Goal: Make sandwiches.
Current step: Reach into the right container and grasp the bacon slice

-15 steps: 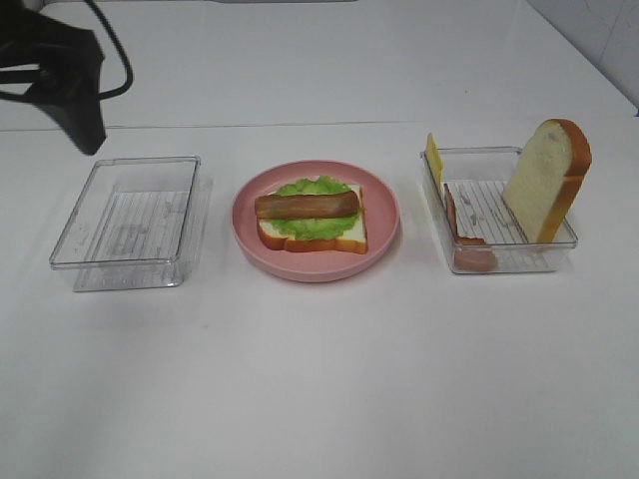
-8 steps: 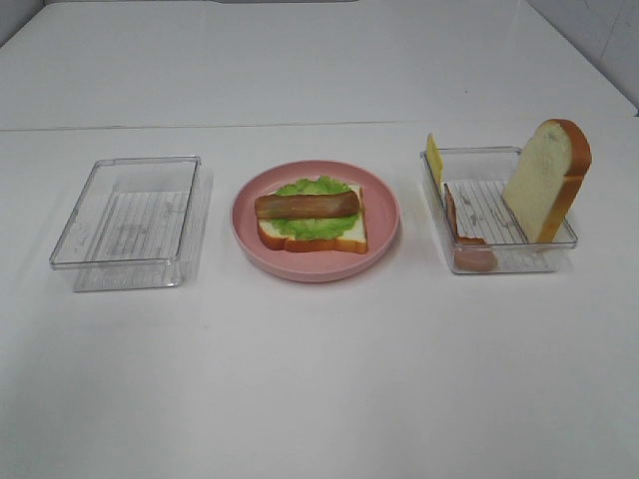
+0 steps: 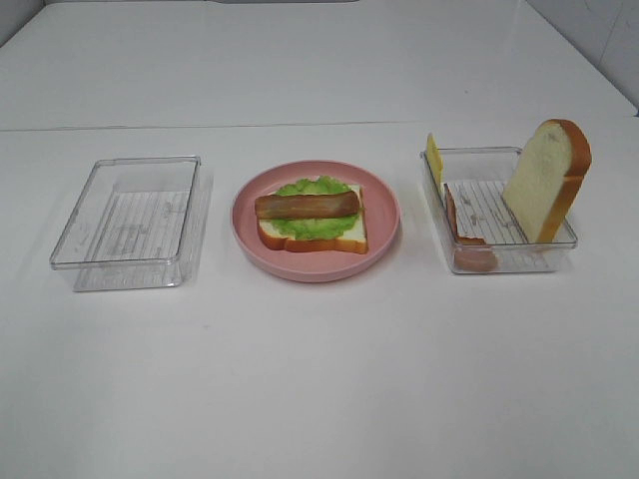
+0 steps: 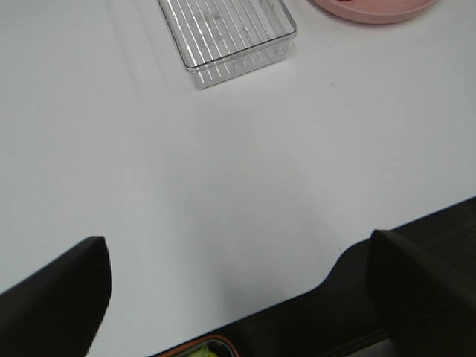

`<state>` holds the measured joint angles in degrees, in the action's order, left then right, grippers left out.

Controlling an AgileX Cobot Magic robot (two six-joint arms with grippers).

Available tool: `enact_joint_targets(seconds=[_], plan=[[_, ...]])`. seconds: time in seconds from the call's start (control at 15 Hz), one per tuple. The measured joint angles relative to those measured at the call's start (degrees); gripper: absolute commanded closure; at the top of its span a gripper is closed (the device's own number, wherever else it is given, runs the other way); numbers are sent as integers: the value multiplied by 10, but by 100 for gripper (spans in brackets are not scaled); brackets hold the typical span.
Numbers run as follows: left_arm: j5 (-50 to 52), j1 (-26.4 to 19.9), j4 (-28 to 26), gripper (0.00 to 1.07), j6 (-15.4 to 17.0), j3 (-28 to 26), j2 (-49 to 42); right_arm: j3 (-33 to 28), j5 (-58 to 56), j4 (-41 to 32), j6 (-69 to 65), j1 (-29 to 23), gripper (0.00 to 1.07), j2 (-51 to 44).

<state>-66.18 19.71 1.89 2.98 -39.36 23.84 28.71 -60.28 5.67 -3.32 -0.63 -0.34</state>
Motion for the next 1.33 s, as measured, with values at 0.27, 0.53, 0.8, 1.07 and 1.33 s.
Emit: enact_joint_targets(seconds=[0.27, 0.53, 0.8, 1.07, 1.33], plan=[[1, 0, 6, 18, -5, 82, -194, 0, 0, 0, 0, 0, 29, 0], [26, 0, 10, 18, -6, 91, -242, 9, 20, -3, 0, 0, 29, 36], [55, 0, 10, 18, -9, 107, -242, 60, 81, -37, 1, 0, 29, 205], [55, 0, 10, 18, -9, 107, -242, 123, 87, -101, 58, 0, 29, 382], [55, 0, 10, 18, -10, 107, -242, 226, 89, -226, 177, 0, 29, 634]])
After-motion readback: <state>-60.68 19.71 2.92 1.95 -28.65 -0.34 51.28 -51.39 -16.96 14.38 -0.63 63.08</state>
